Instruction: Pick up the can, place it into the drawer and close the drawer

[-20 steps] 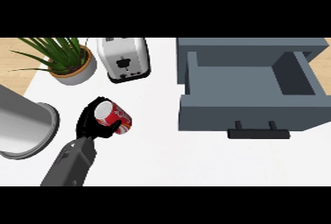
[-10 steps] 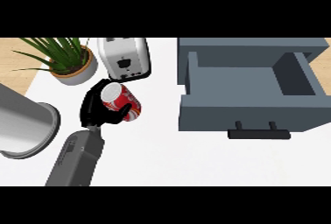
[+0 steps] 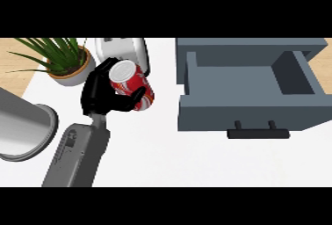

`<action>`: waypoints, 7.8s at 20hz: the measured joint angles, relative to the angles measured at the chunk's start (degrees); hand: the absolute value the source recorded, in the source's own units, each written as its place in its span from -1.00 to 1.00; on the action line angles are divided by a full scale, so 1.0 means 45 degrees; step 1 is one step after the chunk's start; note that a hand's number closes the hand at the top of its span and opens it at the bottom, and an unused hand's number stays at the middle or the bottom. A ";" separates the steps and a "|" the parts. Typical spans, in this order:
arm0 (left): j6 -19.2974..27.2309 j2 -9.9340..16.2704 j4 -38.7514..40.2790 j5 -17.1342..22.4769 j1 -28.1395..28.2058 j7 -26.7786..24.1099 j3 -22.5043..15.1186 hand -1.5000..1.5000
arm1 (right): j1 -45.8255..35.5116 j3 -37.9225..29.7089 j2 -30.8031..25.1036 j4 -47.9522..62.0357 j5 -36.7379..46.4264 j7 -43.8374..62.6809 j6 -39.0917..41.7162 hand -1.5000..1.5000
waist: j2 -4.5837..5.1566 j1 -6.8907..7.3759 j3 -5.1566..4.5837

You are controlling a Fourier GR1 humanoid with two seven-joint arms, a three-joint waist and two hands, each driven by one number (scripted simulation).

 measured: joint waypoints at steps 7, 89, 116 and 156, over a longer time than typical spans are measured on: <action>0.1252 0.0080 -0.0419 -0.0579 -0.1883 0.1590 -0.0193 1.00 | -0.0146 0.0286 0.0001 0.0213 0.0249 -0.0115 -0.0124 -1.00 | 0.0033 -0.0051 -0.0003; 0.7514 -0.0016 1.0873 0.9535 -1.1934 -0.3330 -0.7611 -1.00 | -0.3424 0.1490 -0.1087 -0.0824 0.4028 -0.1242 0.0113 -1.00 | 0.0305 -0.0842 0.0009; 0.7774 0.0602 1.0097 0.9171 -1.1949 -0.2457 -0.7339 -1.00 | -0.9845 0.9053 -0.1270 0.5627 1.8680 -0.3647 -0.3683 -1.00 | 0.0093 0.0431 -0.0011; 0.8223 0.5432 0.3361 0.7069 -0.8631 0.1361 -0.7206 -1.00 | -1.8842 0.7358 -0.2095 2.4114 2.3985 -0.4909 -1.4281 -1.00 | 0.0218 0.1056 -0.0047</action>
